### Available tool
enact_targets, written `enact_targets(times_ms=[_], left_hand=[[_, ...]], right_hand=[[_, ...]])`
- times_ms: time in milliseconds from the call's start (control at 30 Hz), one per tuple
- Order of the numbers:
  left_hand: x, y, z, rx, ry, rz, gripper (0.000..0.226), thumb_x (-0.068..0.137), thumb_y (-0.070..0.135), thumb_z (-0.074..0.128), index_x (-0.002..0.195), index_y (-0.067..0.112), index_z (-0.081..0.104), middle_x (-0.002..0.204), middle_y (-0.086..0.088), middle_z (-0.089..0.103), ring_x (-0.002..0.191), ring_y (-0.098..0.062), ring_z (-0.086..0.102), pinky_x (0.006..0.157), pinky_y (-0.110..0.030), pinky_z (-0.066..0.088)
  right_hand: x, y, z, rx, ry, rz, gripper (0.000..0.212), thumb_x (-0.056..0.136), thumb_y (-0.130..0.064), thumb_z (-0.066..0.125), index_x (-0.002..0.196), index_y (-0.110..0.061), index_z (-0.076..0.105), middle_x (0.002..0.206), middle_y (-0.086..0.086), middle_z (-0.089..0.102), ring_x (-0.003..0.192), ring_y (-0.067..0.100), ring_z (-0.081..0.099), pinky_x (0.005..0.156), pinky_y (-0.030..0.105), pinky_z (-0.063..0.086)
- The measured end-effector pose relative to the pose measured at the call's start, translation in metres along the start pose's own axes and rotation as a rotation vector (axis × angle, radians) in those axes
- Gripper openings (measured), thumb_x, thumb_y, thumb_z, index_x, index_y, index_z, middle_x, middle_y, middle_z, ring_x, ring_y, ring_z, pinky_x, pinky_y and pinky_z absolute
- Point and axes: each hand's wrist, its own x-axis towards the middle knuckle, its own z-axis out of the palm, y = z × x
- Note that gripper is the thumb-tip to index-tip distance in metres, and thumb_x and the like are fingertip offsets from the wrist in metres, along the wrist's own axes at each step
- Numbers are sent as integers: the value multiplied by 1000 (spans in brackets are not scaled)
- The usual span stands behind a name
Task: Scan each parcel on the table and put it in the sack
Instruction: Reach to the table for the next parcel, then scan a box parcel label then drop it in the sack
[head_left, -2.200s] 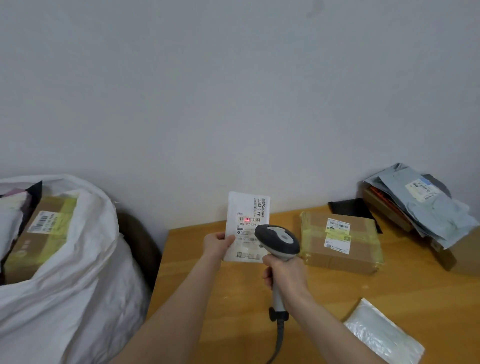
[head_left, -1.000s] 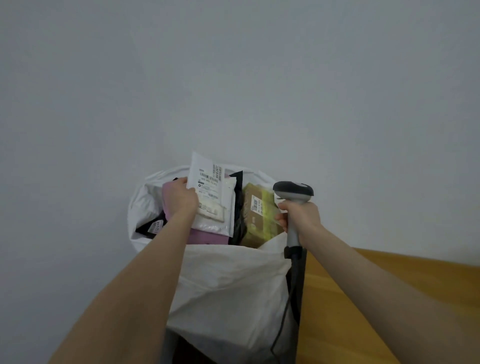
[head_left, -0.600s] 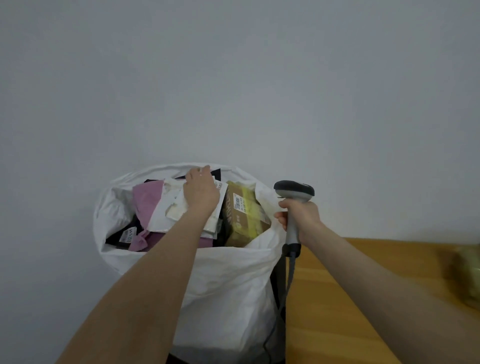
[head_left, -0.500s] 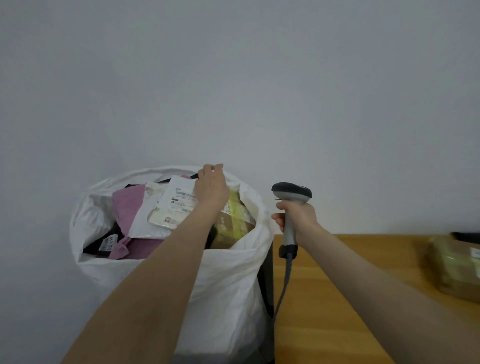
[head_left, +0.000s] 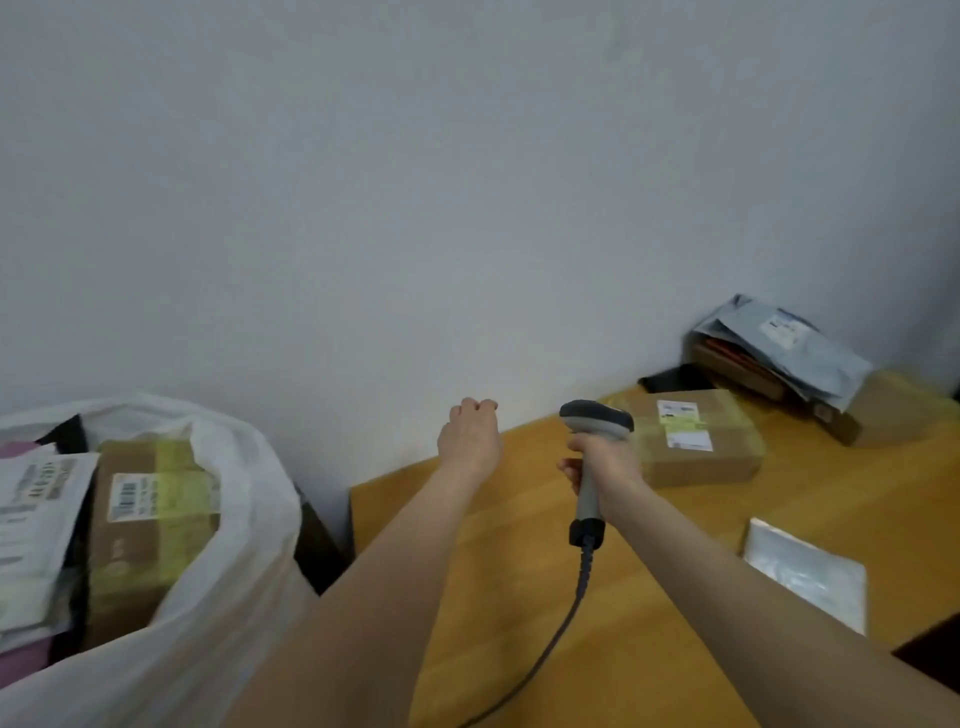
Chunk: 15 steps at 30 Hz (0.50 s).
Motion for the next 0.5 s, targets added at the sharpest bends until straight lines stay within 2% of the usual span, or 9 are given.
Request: enact_targets(times_ms=[167,267,400,500], left_hand=[[50,88,65,-46,-124,58,49,95,15,49,142,15,38,139,-9,40,130,-25,39,100,-38,41],[84,139,108,-69,-199,32,49,94,22,53,141,15,40,140,-9,41,132,-25,39,106,-38,38],[123,187,165,-153,-310,-66,50,92,27,56,138,13,41,137,-11,44,129,-28,42,104,-38,38],[149,206,200,-292,-332,-200,53,91,25,58,138,11,39,135,-13,44,127,-29,44,103,-39,40]], right_hand=[[79,-11,-83,20,136,52,9,88,-11,64,87,-4,60,62,12,67,47,18,55,53,30,47],[130,-20,-129,32,188,115,10,88,-9,64,88,0,59,59,13,66,45,19,54,49,28,46],[194,-27,-184,-22,256,162,10,86,-10,66,81,-1,63,57,9,67,45,16,56,46,27,46],[239,-33,-215,-95,326,136,11,83,-9,67,75,-2,63,60,9,63,53,19,57,54,30,49]])
